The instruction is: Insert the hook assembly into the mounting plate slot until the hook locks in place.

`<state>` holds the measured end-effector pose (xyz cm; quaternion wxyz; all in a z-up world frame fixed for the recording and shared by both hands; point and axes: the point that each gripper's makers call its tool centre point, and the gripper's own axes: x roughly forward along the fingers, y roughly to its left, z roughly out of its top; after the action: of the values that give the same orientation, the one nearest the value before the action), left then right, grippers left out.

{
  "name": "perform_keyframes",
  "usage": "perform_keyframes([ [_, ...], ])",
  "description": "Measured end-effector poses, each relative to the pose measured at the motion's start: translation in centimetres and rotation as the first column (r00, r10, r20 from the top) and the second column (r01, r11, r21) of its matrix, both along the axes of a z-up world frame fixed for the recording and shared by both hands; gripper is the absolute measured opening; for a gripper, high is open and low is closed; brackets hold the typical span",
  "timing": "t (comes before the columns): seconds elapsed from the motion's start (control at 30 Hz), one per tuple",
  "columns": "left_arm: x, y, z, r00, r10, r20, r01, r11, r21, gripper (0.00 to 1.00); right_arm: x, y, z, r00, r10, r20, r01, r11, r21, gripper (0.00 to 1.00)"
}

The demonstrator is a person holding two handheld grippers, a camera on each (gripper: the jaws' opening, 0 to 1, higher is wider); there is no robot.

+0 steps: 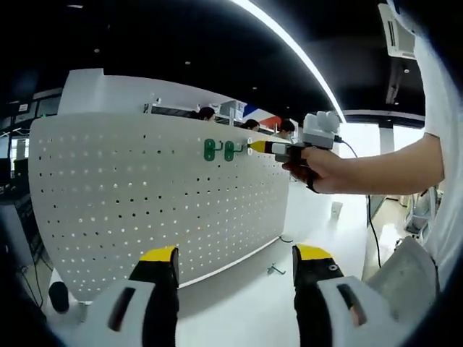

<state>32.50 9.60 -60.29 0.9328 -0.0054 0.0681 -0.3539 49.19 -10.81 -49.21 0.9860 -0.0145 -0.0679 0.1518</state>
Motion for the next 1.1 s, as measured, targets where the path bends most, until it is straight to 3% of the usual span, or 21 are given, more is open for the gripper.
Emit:
perform_keyframes([
  [0.6, -0.1, 1.1, -0.8, 1.0, 0.027, -0.016, -0.026, 1.0, 0.013, 0.65, 0.5, 0.2, -0.7, 1.0, -0.019, -0.016, 0.02, 0.999, 0.027, 0.01],
  [1.1, -0.4, 1.5, -1.4, 0.999, 0.035, -0.033, -0.035, 0.999, 0.013, 0.64, 0.9, 0.3, -0.9, 0.984, -0.157, -0.088, 0.163, 0.984, 0.07, 0.02],
])
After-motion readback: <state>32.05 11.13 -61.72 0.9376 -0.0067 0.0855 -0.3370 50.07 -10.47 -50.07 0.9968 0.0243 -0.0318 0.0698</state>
